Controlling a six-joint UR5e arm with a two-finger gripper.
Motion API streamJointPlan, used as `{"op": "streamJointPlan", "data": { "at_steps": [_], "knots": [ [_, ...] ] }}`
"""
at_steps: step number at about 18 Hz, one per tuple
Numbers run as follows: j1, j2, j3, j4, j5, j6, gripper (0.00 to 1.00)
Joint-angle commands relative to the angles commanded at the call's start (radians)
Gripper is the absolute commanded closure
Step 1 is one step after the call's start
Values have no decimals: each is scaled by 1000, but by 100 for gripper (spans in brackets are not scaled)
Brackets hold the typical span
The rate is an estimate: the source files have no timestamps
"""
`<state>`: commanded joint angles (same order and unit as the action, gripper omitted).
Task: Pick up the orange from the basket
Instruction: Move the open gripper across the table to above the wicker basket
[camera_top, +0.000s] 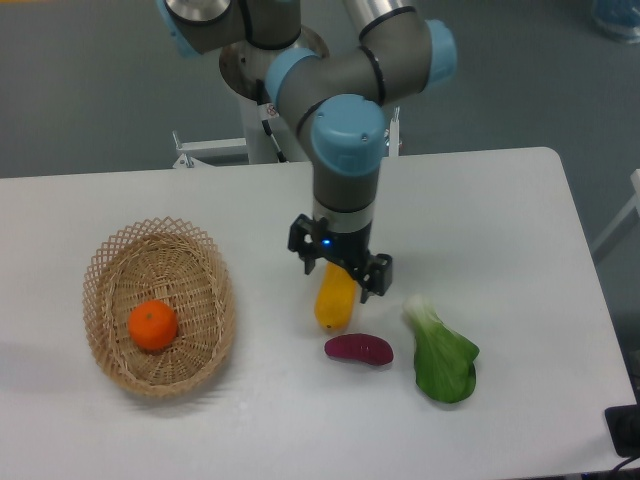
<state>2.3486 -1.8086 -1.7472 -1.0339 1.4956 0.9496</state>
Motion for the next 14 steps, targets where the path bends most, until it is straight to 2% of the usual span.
{"op": "streamJointPlan", "data": {
  "at_steps": [8,14],
  "knots": [
    [-132,-8,-20,3,-3,-159,0],
    [-196,-24,-18,14,-86,-268,0]
  ]
}}
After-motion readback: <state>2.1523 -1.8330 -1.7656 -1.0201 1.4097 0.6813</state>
